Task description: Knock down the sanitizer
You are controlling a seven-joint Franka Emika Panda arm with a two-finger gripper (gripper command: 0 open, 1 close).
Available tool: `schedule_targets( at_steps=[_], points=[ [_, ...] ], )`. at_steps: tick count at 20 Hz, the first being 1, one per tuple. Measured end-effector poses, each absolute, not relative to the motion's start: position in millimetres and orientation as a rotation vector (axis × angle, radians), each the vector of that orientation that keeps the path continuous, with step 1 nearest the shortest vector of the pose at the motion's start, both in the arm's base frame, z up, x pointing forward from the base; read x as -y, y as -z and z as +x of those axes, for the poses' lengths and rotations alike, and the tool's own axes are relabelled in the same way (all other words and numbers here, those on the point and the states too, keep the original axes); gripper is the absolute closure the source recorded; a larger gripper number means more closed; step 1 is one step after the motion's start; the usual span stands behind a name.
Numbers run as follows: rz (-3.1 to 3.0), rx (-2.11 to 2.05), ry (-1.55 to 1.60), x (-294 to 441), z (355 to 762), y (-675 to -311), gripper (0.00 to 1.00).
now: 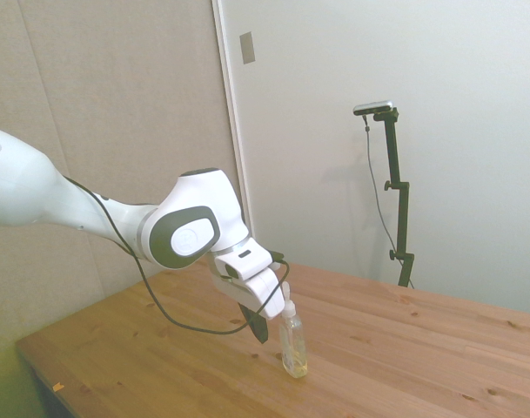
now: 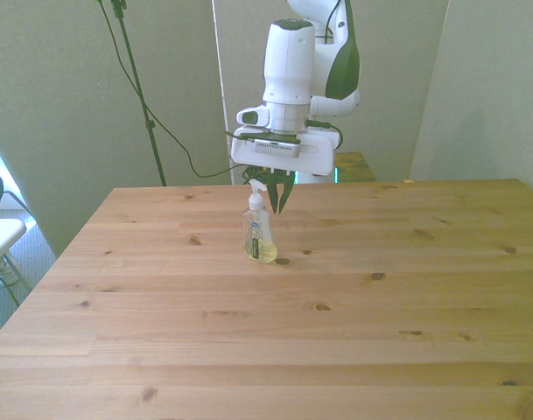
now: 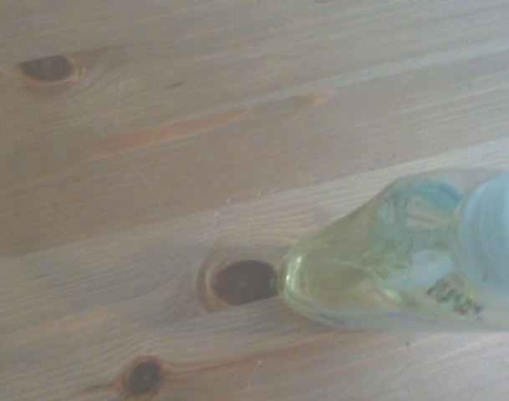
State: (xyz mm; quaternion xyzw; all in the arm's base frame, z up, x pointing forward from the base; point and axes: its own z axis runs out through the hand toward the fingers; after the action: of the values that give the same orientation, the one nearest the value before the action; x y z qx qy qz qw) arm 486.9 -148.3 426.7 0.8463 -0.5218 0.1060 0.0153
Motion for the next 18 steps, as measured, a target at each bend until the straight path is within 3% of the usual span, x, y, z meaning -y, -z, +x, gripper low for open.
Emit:
schedule_targets(
  at_steps=[18],
  points=[
    [2.516,1.768,-0.418,214,590,-433,1.0]
  ],
)
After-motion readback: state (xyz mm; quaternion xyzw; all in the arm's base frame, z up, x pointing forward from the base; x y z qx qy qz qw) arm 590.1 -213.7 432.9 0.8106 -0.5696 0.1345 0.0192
